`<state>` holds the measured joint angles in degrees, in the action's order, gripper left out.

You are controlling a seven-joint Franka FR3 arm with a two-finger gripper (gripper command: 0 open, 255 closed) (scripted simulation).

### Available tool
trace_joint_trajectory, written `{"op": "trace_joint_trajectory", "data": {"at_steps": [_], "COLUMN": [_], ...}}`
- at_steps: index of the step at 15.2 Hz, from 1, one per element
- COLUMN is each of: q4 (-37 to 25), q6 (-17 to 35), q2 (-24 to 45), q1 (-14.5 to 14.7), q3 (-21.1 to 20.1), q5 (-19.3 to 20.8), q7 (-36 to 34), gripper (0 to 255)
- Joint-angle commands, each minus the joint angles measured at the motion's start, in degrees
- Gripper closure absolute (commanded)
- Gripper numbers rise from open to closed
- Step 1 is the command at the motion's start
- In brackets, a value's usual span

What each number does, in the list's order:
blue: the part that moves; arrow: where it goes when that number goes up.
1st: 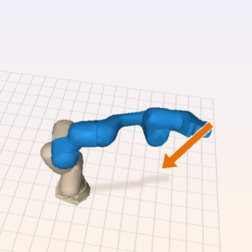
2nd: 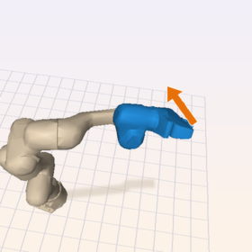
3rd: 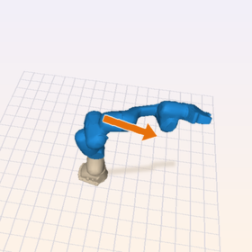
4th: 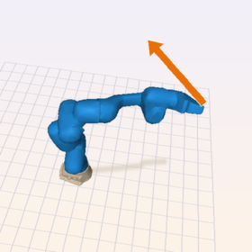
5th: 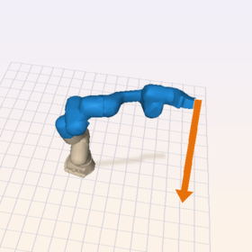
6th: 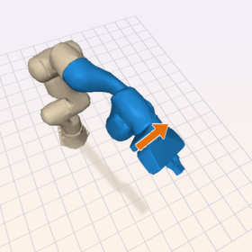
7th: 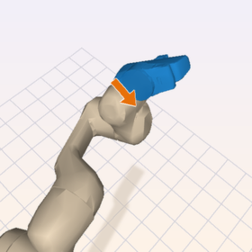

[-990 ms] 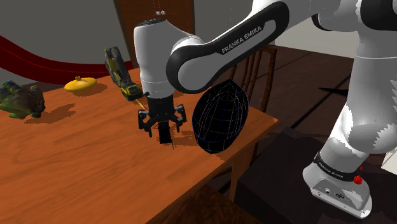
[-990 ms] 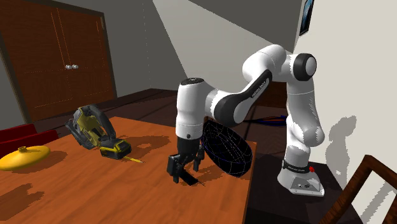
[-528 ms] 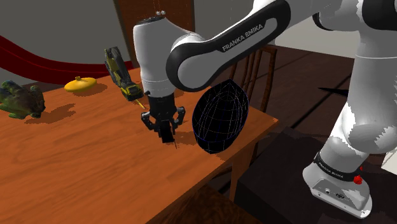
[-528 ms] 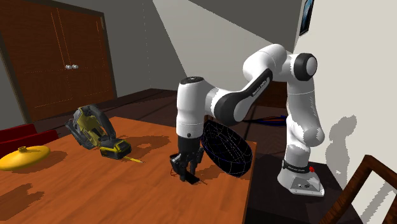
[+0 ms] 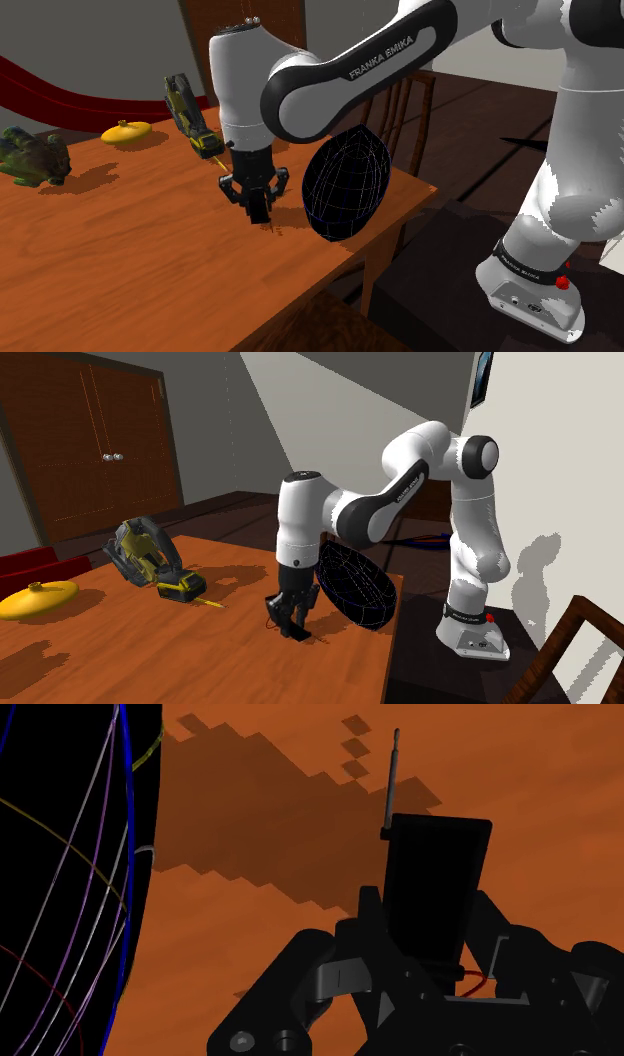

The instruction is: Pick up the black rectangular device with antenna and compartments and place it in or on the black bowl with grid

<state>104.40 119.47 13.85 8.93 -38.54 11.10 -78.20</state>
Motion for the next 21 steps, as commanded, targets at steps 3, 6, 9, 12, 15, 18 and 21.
{"op": "trace_joint_trajectory", "data": {"at_steps": [3,6,9,12,15,18,21], "q4": [-1.97,-3.64,-5.44,-7.38,-9.48,-11.72,-14.14], "q6": [-2.56,-4.67,-6.82,-9.02,-11.25,-13.54,-15.87], "q2": [-0.8,-1.39,-1.86,-2.2,-2.4,-2.46,-2.38], "q1": [-0.15,-0.23,-0.26,-0.24,-0.17,-0.04,0.17], "q3": [-0.27,-0.44,-0.58,-0.7,-0.8,-0.89,-0.97], "q5": [-0.82,-1.36,-1.8,-2.13,-2.35,-2.47,-2.47], "q7": [0.62,1.01,1.34,1.6,1.8,1.94,2.01], "gripper": [255,255,255,255,255,255,255]}}
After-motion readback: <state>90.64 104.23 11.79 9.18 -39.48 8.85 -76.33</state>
